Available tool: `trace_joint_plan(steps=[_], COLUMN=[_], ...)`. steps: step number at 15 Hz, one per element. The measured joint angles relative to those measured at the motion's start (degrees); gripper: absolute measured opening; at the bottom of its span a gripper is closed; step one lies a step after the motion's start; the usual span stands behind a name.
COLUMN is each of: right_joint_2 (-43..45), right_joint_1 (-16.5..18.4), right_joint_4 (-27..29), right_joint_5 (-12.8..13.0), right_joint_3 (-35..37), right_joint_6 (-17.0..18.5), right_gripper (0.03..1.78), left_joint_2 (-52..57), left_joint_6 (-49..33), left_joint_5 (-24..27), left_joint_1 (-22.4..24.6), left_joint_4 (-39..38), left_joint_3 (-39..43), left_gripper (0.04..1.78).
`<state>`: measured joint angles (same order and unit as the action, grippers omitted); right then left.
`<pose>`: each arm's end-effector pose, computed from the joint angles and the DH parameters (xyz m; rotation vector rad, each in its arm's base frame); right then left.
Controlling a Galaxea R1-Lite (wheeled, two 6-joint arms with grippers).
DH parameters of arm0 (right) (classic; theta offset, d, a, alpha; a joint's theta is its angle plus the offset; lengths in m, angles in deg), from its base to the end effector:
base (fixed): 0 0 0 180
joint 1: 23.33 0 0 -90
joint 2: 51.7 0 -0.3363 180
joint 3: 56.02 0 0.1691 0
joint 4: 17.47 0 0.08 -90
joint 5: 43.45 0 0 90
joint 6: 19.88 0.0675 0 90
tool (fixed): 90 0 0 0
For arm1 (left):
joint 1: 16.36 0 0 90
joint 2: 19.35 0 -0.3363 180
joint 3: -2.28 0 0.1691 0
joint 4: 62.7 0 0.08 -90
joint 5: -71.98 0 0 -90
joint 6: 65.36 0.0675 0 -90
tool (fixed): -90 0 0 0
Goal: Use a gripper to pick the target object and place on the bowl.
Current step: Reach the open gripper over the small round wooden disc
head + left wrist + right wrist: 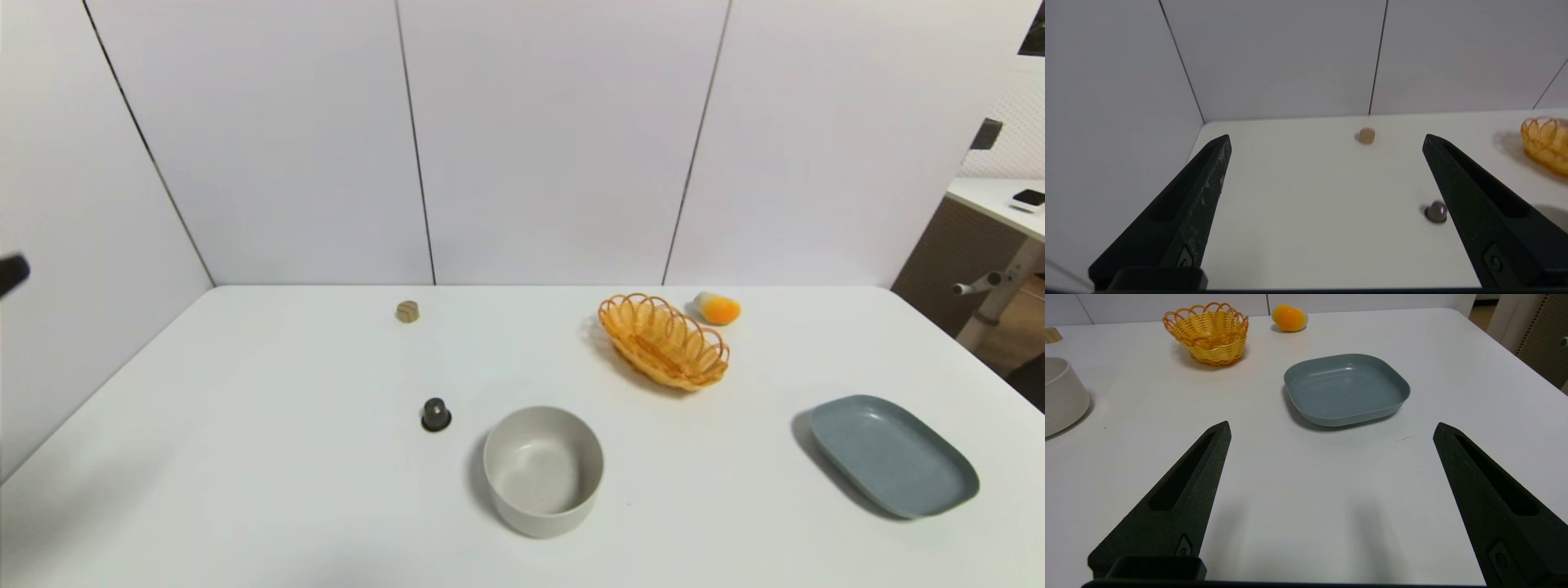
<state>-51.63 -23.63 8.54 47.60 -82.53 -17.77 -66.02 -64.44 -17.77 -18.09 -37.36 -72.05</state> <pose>-0.0376 -0.0014 0.0767 0.0369 -0.0102 -0.0129 0.0663 -0.0023 0.3291 0.0155 -0.0408 -0.0342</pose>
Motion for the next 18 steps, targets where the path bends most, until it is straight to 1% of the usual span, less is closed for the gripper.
trace_joint_plan(steps=[2, 4, 8, 11, 14, 16, 18], right_joint_2=[0.00, 0.00, 0.00, 0.00, 0.00, 0.00, 0.00], right_joint_1=[0.00, -0.02, -0.02, -0.02, -0.02, -0.02, -0.02], right_joint_4=[0.05, 0.00, 0.00, 0.00, 0.00, 0.00, 0.02], right_joint_5=[0.00, -0.01, 0.00, 0.02, 0.00, 0.00, 0.00], right_joint_3=[0.00, 0.00, 0.00, 0.00, 0.00, 0.00, 0.00], right_joint_6=[0.00, 0.01, 0.00, 0.00, 0.00, 0.01, 0.01], right_gripper=[1.71, 1.71, 1.71, 1.71, 1.71, 1.71, 1.71], left_joint_2=[-10.36, -20.07, -37.34, -48.70, -57.20, -61.66, -64.85], left_joint_6=[-0.11, -0.51, -1.30, -1.04, 0.63, 1.90, 3.50], left_joint_5=[0.09, 0.20, 1.60, 5.81, 7.28, 7.46, 7.41], left_joint_1=[-0.06, -0.06, 0.06, 0.02, -0.11, -0.46, -1.05], left_joint_4=[0.55, 1.65, 4.90, 5.80, 7.81, 13.34, 22.10], left_joint_3=[-12.39, -22.69, -39.16, -47.08, -49.98, -52.76, -57.87], left_gripper=[1.69, 1.69, 1.69, 1.69, 1.69, 1.69, 1.69])
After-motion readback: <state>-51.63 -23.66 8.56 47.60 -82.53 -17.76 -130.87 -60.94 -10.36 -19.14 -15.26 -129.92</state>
